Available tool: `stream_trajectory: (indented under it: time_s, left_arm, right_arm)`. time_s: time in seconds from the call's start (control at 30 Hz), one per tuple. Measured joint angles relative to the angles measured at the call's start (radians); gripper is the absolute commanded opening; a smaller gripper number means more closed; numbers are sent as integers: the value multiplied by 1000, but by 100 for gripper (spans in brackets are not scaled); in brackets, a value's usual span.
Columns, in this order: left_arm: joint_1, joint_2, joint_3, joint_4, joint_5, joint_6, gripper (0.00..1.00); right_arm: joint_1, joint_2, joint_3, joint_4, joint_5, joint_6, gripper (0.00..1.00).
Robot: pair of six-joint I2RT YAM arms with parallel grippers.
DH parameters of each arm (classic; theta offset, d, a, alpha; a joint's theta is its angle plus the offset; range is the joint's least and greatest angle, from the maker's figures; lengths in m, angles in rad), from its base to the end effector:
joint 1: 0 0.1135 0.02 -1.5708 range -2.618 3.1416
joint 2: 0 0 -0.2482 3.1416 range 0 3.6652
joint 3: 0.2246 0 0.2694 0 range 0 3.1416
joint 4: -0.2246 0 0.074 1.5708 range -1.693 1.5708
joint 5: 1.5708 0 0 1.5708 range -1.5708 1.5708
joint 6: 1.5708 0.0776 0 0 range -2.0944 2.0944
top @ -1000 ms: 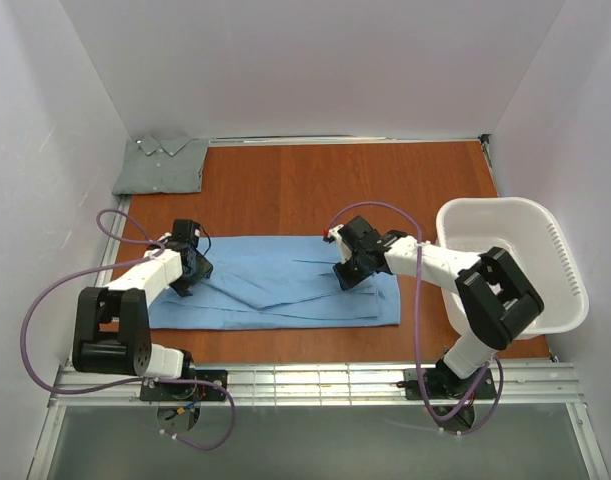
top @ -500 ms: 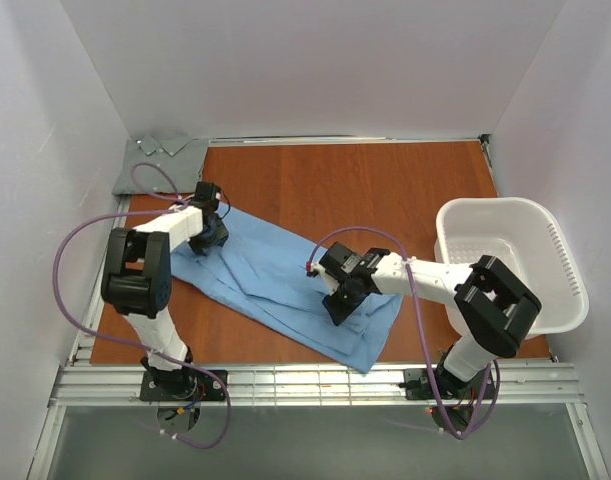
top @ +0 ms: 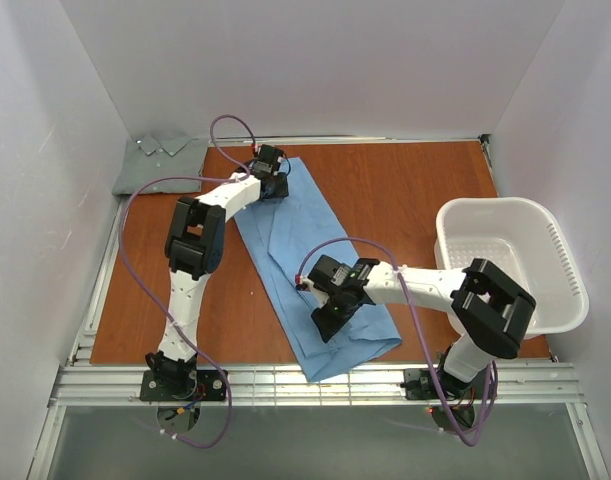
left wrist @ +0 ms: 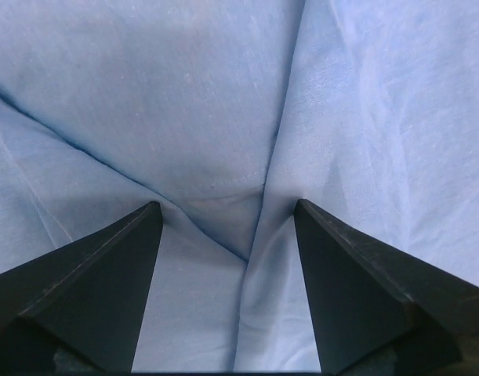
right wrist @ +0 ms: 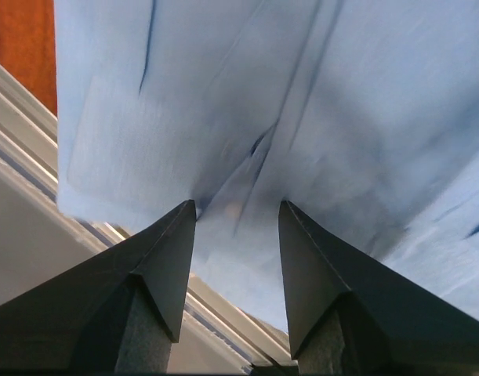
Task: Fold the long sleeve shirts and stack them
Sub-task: Fold the shirt
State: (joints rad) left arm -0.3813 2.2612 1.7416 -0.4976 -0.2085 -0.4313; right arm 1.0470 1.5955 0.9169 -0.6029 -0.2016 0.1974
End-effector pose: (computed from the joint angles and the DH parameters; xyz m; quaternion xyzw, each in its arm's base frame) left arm 0.4837 -0.1766 0.0990 -0.0523 0.9557 -0.0155 0.2892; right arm 0.1421 0.2771 0.0997 -0.4190 0.8911 0.1645 0.0585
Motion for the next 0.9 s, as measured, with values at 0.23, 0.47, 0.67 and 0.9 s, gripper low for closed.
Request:
stream_trajectory:
  time_s: [0.23, 0.47, 0.67, 0.9]
  left_arm:
    - [6, 258, 383, 45, 10, 135, 74]
    - [12, 233, 369, 64, 23, 155, 90]
    - [13, -99, 54, 45, 21, 47, 87]
    - [3, -445, -278, 79, 39, -92, 79]
  right_arm:
    - [15, 68, 51, 75, -63, 54, 45]
    - [22, 65, 143, 117, -16, 61, 48]
    - [-61, -94, 111, 118, 80, 60, 49]
    - [-286, -143, -13, 106, 109, 51, 41]
